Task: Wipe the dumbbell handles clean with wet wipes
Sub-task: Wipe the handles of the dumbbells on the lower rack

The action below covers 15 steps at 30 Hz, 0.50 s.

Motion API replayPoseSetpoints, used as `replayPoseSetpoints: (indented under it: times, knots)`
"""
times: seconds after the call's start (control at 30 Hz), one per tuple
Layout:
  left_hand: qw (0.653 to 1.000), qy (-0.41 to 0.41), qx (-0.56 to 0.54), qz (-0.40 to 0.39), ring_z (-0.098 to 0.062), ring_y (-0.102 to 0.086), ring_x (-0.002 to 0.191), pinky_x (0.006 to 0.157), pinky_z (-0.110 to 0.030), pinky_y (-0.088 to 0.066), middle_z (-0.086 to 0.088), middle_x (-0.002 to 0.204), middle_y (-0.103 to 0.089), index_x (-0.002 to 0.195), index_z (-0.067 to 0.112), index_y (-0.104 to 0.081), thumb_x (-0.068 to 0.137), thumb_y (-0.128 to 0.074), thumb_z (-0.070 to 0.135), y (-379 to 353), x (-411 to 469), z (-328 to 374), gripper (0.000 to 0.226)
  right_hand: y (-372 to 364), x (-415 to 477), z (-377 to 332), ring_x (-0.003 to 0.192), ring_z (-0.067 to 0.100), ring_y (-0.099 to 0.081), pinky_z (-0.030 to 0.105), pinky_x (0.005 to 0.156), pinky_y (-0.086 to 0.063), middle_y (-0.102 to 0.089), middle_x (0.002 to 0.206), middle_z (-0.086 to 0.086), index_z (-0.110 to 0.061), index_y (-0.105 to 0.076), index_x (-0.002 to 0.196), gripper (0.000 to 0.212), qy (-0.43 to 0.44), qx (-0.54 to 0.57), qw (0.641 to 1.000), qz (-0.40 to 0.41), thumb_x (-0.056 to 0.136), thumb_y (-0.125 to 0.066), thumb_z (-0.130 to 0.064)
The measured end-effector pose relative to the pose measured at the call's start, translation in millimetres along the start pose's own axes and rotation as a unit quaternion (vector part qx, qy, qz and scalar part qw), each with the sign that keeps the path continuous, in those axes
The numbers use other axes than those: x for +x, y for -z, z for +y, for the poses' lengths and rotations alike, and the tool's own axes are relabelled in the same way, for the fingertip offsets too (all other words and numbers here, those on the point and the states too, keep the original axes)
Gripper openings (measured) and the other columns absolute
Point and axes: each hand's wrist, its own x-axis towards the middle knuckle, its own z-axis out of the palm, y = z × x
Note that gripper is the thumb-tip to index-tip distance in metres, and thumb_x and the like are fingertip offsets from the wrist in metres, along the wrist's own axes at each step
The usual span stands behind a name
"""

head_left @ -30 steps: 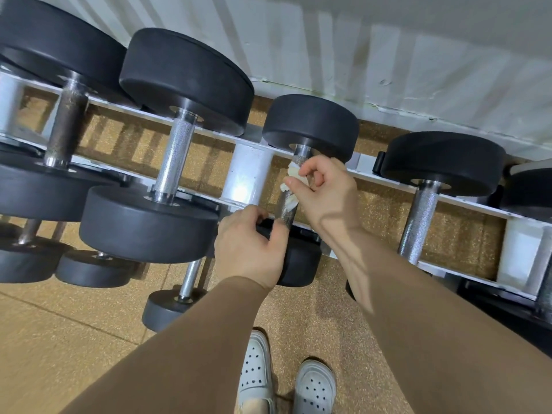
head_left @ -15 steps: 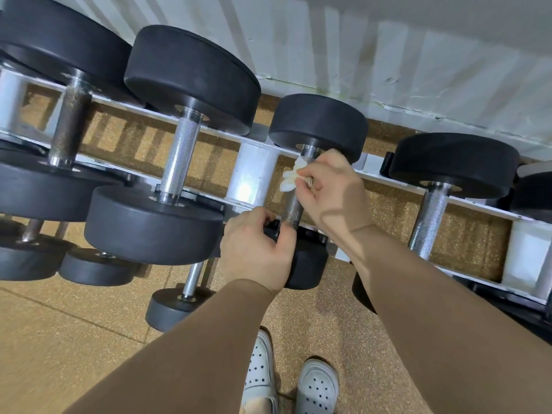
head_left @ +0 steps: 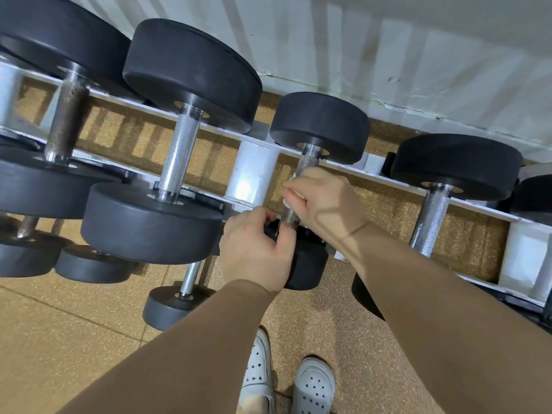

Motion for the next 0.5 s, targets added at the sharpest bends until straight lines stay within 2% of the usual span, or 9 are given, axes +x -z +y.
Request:
replayPoseSetpoints:
  times: [0.1, 0.2, 0.27, 0.3, 0.33, 0.37, 0.4, 0.43, 0.5]
  knots:
    - [1.0, -0.001, -0.001, 0.004, -0.028, -0.06, 0.089, 0.082, -0.045, -0.049, 0.004, 0.08, -0.065, 0.085, 0.019, -0.067, 0.078, -0.045, 0.048, 0, 0, 0, 0.037, 4, 8, 10, 0.072, 0.03, -0.063, 0.04, 0.065, -0.056, -0.063, 0.087, 0.009, -0.01, -0.077, 0.1, 0.022, -0.03, -0.005, 0.998, 0.05, 0.092, -0.065, -0.026]
    - [1.0, -0.004, 0.006, 0.003, -0.027, -0.058, 0.092, 0.083, -0.044, -0.048, 0.004, 0.082, -0.065, 0.086, 0.018, -0.067, 0.078, -0.043, 0.05, 1, -2, 2, 0.04, 11, -5, 14, 0.076, 0.025, -0.061, 0.037, 0.07, -0.054, -0.059, 0.09, 0.009, -0.011, -0.072, 0.114, 0.035, -0.023, -0.013, 0.999, 0.019, 0.096, -0.057, -0.037]
    - [1.0, -0.004, 0.012, 0.003, -0.027, -0.057, 0.093, 0.084, -0.043, -0.047, 0.003, 0.084, -0.065, 0.087, 0.018, -0.067, 0.078, -0.042, 0.051, 1, -2, 3, 0.043, 8, -20, 13, 0.068, 0.014, -0.052, 0.028, 0.063, -0.045, -0.049, 0.08, 0.01, -0.009, -0.068, 0.098, 0.03, -0.018, 0.012, 1.0, -0.015, 0.099, -0.057, -0.037]
    - [1.0, -0.006, 0.013, 0.004, -0.027, -0.057, 0.093, 0.083, -0.042, -0.046, 0.002, 0.084, -0.065, 0.087, 0.018, -0.067, 0.078, -0.042, 0.052, 1, -2, 3, 0.043, 5, -27, 11, 0.067, 0.011, -0.046, 0.025, 0.061, -0.04, -0.043, 0.078, 0.005, -0.019, -0.068, 0.091, 0.019, 0.008, 0.031, 0.998, -0.047, 0.1, -0.058, -0.032]
    - [1.0, -0.008, 0.011, 0.007, -0.027, -0.057, 0.092, 0.082, -0.042, -0.046, 0.002, 0.083, -0.064, 0.086, 0.018, -0.067, 0.078, -0.042, 0.052, 1, -3, 3, 0.043, 6, -30, 3, 0.07, 0.011, -0.041, 0.027, 0.062, -0.037, -0.039, 0.082, -0.002, -0.038, -0.066, 0.092, 0.018, -0.01, 0.078, 0.993, -0.089, 0.1, -0.057, -0.025]
    - [1.0, -0.009, 0.009, 0.01, -0.028, -0.057, 0.091, 0.081, -0.042, -0.045, 0.001, 0.082, -0.064, 0.086, 0.018, -0.066, 0.078, -0.042, 0.052, 1, -3, 3, 0.043, 5, -29, 0, 0.072, 0.012, -0.038, 0.029, 0.063, -0.034, -0.037, 0.084, -0.006, -0.052, -0.055, 0.087, 0.033, 0.001, 0.035, 0.994, -0.104, 0.099, -0.057, -0.022]
    - [1.0, -0.009, 0.007, 0.012, -0.028, -0.057, 0.091, 0.081, -0.042, -0.045, 0.001, 0.082, -0.064, 0.085, 0.018, -0.066, 0.078, -0.042, 0.052, 1, -3, 3, 0.042, 5, -25, 1, 0.072, 0.015, -0.035, 0.035, 0.064, -0.032, -0.035, 0.081, -0.008, -0.054, -0.047, 0.074, 0.04, -0.04, 0.037, 0.992, -0.109, 0.097, -0.06, -0.024]
    - [1.0, -0.008, 0.008, 0.012, -0.027, -0.057, 0.091, 0.08, -0.042, -0.045, 0.001, 0.082, -0.064, 0.085, 0.018, -0.066, 0.078, -0.042, 0.051, 1, -4, 4, 0.042, 4, -20, 6, 0.069, 0.017, -0.035, 0.041, 0.065, -0.031, -0.034, 0.074, -0.008, -0.044, -0.043, 0.06, 0.042, 0.007, -0.001, 0.997, -0.081, 0.093, -0.063, -0.029]
    - [1.0, -0.006, 0.012, 0.009, -0.027, -0.057, 0.091, 0.081, -0.042, -0.046, 0.001, 0.082, -0.064, 0.085, 0.019, -0.066, 0.078, -0.042, 0.051, 2, -4, 4, 0.041, 8, -7, 11, 0.066, 0.018, -0.038, 0.042, 0.065, -0.036, -0.037, 0.068, -0.009, -0.035, -0.047, 0.057, 0.036, -0.036, -0.034, 0.996, -0.076, 0.091, -0.058, -0.039]
